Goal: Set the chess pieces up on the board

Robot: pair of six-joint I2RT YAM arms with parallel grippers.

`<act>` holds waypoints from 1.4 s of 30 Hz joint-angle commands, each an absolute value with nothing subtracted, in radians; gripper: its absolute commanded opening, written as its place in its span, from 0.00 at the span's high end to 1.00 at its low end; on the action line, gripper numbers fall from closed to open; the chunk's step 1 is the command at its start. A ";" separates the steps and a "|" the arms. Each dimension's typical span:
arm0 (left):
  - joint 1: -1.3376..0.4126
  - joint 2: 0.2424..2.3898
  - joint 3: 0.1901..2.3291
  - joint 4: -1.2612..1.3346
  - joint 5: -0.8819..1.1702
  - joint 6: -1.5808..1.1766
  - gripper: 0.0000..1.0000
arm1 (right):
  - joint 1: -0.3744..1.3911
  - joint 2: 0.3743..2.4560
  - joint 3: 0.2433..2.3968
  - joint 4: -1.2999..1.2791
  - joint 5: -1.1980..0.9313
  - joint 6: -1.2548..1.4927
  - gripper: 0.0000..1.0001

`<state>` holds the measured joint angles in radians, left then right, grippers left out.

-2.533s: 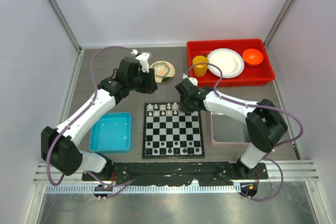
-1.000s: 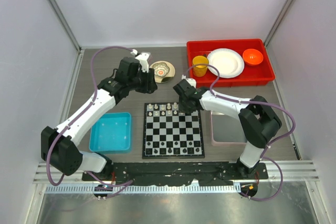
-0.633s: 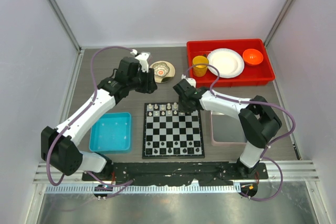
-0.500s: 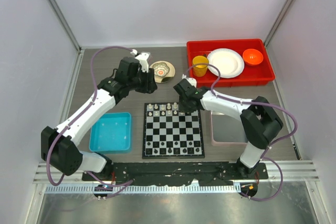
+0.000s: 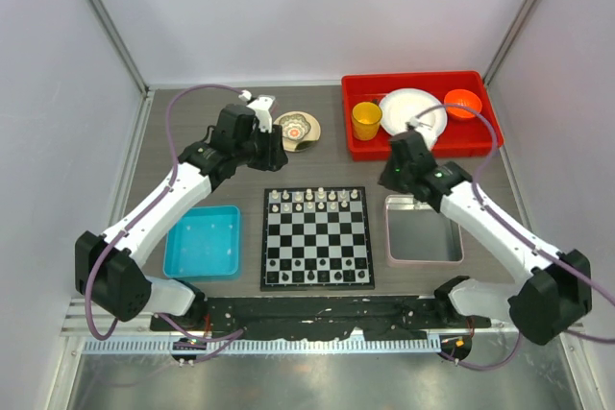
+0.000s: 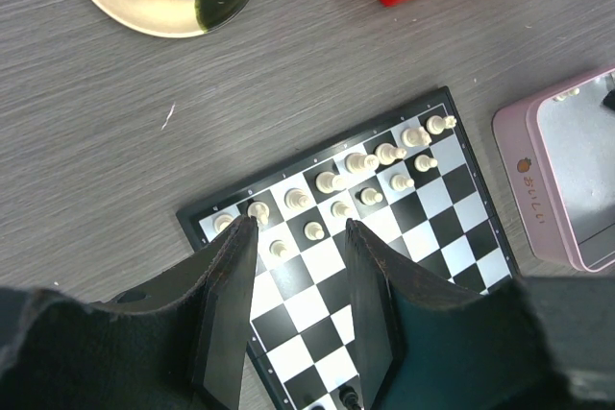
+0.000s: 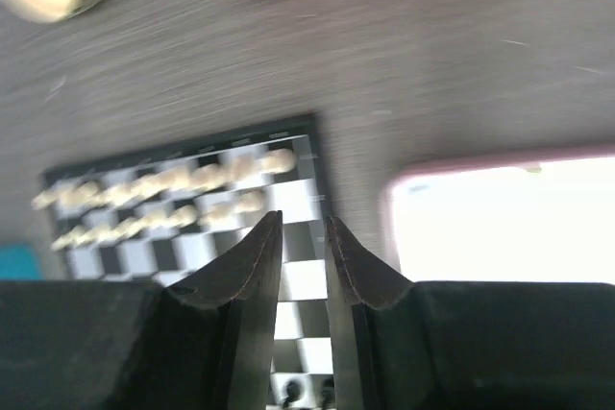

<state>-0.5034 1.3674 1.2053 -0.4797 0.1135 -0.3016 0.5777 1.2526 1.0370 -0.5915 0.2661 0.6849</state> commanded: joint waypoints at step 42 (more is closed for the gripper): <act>-0.497 1.348 1.212 -0.465 0.118 -0.285 0.55 | 0.043 1.114 0.535 -0.242 0.124 0.716 0.68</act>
<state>-0.5018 1.3674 1.2053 -0.4797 0.1135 -0.3016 0.0483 1.1084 0.5499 -0.3069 0.1383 0.7139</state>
